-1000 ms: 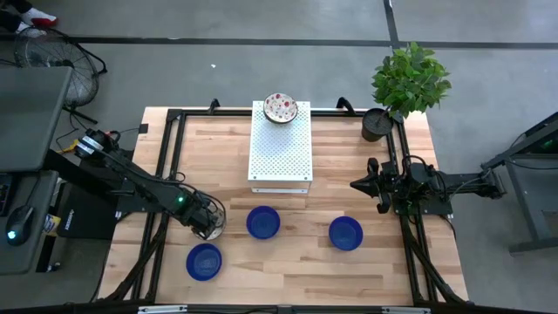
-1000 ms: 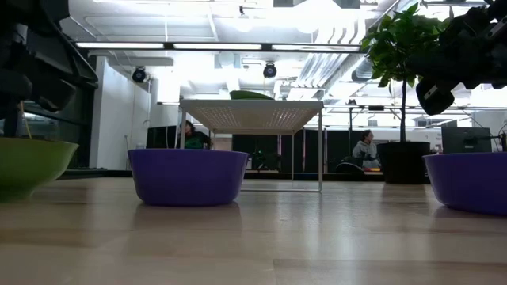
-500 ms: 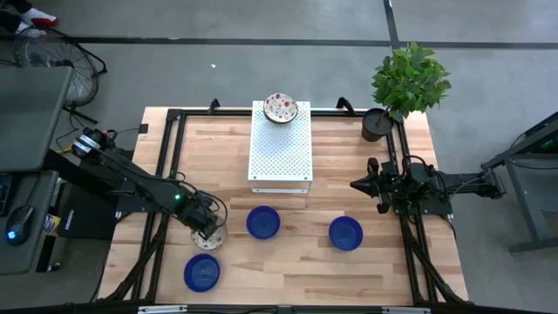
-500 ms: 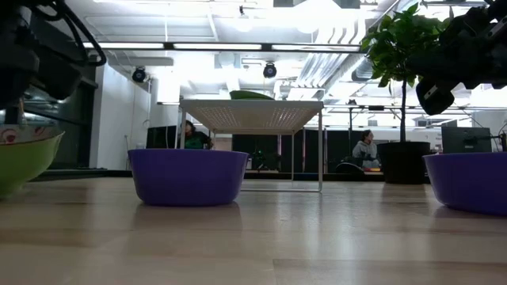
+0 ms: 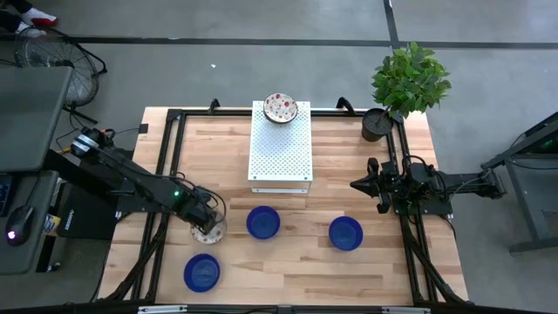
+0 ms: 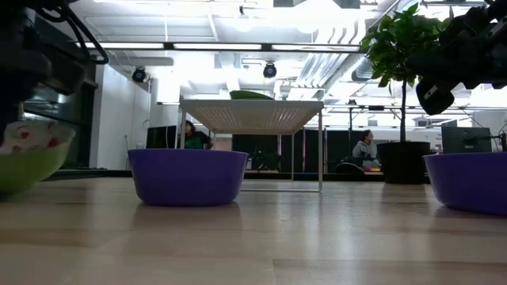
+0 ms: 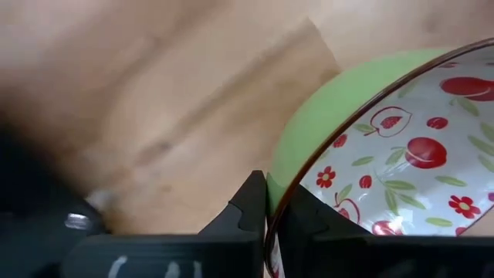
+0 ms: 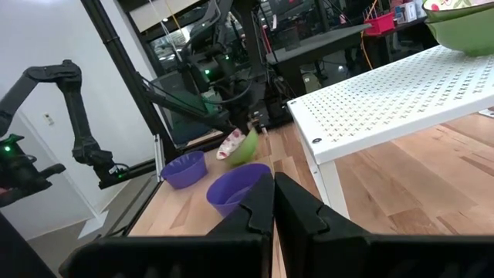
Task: Pick & Place Mini bowls
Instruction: Stack the green bowl on top of the green bowls on the shelf
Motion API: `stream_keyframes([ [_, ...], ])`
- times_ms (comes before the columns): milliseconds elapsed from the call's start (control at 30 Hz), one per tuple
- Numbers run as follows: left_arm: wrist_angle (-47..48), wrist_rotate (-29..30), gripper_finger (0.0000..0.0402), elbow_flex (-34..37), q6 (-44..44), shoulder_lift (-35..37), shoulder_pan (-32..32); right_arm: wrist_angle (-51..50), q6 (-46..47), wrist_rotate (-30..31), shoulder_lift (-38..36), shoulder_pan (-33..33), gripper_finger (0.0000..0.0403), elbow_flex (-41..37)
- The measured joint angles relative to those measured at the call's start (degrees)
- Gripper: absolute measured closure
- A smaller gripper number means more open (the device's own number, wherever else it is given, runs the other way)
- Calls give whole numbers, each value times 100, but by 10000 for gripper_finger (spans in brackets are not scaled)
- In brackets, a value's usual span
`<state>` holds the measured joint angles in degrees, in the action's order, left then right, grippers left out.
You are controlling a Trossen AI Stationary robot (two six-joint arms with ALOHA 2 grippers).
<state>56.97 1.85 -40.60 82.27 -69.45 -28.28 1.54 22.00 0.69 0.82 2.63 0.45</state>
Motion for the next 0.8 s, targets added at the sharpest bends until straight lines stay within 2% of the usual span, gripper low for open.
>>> stream_keyframes([
  [333,440,351,398,-658,-608,371,423,0,2,0,0,0,402,2],
  [533,984,410,398,-1430,-1261,488,822,0,1,-2,0,-1,402,2],
  [800,1736,777,398,-2566,-2087,471,1755,0,1,-2,0,-1,402,0],
])
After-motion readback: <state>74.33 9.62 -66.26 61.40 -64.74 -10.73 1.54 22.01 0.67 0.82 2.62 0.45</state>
